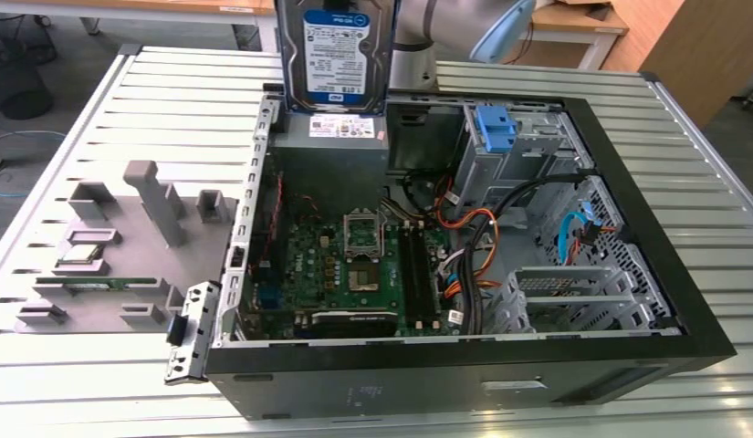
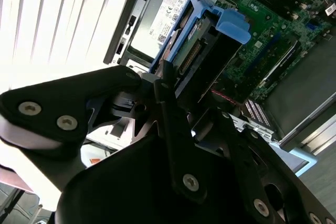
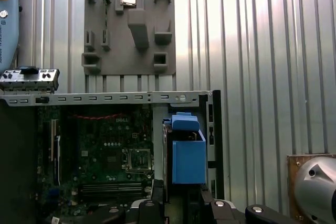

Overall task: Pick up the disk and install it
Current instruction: 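Pick up the disk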

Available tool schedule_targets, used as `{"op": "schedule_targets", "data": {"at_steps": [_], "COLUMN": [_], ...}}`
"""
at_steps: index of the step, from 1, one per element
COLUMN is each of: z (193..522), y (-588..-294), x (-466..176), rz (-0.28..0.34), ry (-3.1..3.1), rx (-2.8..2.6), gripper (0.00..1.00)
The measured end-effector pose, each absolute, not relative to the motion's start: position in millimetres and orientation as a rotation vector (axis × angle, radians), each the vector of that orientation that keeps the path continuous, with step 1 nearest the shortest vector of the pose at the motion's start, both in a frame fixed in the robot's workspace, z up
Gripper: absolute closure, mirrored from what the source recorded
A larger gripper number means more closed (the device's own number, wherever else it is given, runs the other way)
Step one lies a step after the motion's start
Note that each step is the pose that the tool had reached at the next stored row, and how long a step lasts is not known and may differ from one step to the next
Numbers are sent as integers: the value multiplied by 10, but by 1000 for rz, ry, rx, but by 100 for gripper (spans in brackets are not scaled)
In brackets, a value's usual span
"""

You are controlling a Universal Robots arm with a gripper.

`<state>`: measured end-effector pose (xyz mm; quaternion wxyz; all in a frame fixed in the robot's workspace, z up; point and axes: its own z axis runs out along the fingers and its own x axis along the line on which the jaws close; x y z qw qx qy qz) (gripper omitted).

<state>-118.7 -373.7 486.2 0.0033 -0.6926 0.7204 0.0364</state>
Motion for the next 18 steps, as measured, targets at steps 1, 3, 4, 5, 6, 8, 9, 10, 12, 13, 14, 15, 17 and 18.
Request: {"op": "schedule_targets", "data": {"at_steps": [1,3,4,5,6,8,9,10,12,13,14,15,17,18], "z": [4863,4863,4862,4863,4863,4863,4863,4863,4863,4862,4863,4863,4862,4863], "y": [-3737,-3737,-3737,-3737,-3737,-3737,-3737,-3737,-3737,-3737,-3737,-3737,-3737,-3737], "x": [-1175,-1151,-1139,-1127,-1116,-1093,-1082,-1071,-1050,-1040,-1031,-1022,-1005,-999], "rz": [114,114,114,114,114,114,114,114,114,114,114,114,114,114], "ry": [2259,2259,2259,2259,2259,2259,2259,2259,2259,2259,2259,2259,2258,2258], "rx": [-2171,-2171,-2171,-2171,-2171,-2171,-2171,-2171,-2171,-2171,-2171,-2171,-2171,-2171], "gripper": [65,65,65,65,65,65,65,65,65,65,65,65,65,65]}}
